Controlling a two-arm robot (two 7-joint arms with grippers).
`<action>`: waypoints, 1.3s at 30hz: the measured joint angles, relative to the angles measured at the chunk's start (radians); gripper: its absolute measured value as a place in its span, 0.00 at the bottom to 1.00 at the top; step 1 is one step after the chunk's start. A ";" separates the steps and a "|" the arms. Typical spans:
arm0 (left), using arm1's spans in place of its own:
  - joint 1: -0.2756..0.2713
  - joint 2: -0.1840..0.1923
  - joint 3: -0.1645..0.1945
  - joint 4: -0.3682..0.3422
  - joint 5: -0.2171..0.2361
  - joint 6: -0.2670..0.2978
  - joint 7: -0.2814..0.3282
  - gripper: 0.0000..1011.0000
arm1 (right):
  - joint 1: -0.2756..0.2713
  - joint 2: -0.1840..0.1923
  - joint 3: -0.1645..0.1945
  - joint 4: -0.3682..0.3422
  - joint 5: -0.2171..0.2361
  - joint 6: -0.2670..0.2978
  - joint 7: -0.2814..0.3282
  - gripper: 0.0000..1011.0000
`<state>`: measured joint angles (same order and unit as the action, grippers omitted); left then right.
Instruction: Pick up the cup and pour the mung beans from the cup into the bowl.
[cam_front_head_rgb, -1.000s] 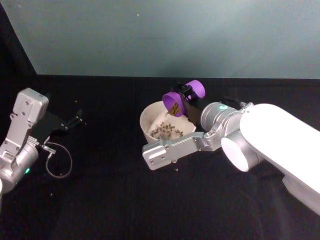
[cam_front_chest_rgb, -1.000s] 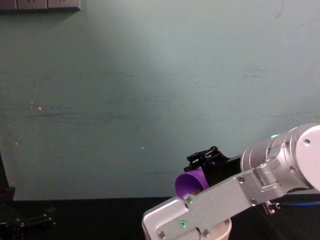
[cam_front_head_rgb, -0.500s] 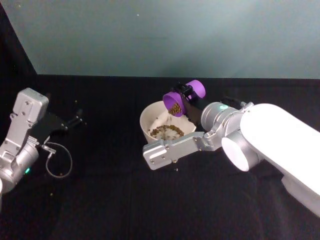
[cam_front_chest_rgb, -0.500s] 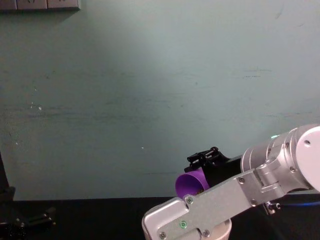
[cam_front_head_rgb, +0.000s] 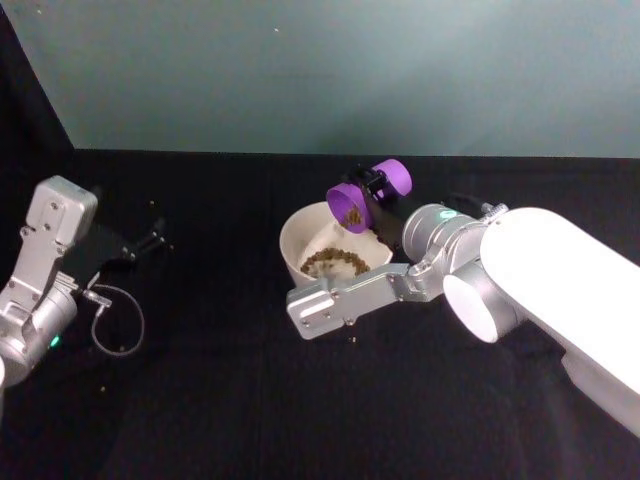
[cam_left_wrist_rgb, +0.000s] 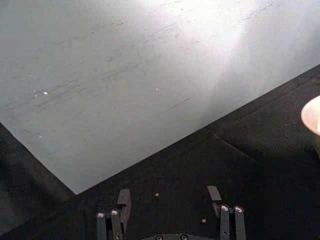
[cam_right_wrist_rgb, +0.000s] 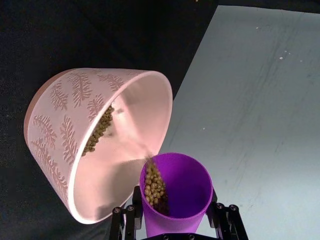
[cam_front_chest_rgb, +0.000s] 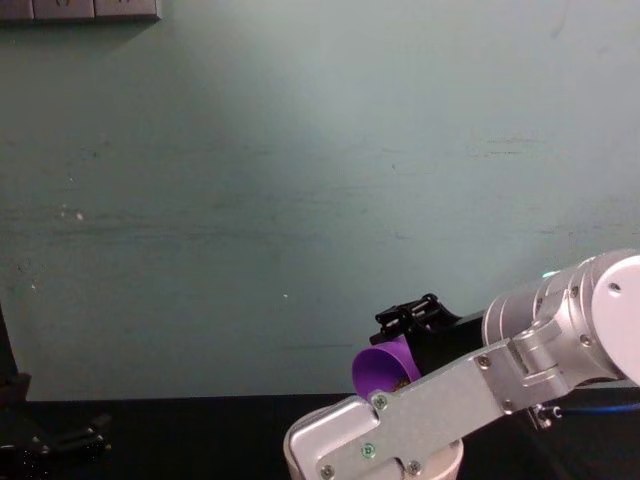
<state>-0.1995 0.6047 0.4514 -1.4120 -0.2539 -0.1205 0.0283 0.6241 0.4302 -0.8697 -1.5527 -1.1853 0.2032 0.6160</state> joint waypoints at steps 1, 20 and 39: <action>0.000 0.000 0.000 0.000 0.000 0.000 0.000 0.99 | -0.001 0.000 0.001 0.000 -0.002 -0.001 0.000 0.72; 0.000 0.000 0.000 0.000 0.000 0.000 0.000 0.99 | -0.010 -0.004 0.007 -0.008 -0.020 -0.002 0.004 0.72; 0.000 0.000 0.000 0.000 0.000 0.000 0.000 0.99 | -0.012 -0.004 0.004 -0.014 -0.033 -0.002 0.010 0.72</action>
<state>-0.1996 0.6047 0.4514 -1.4120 -0.2539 -0.1205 0.0283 0.6119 0.4260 -0.8661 -1.5666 -1.2186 0.2014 0.6262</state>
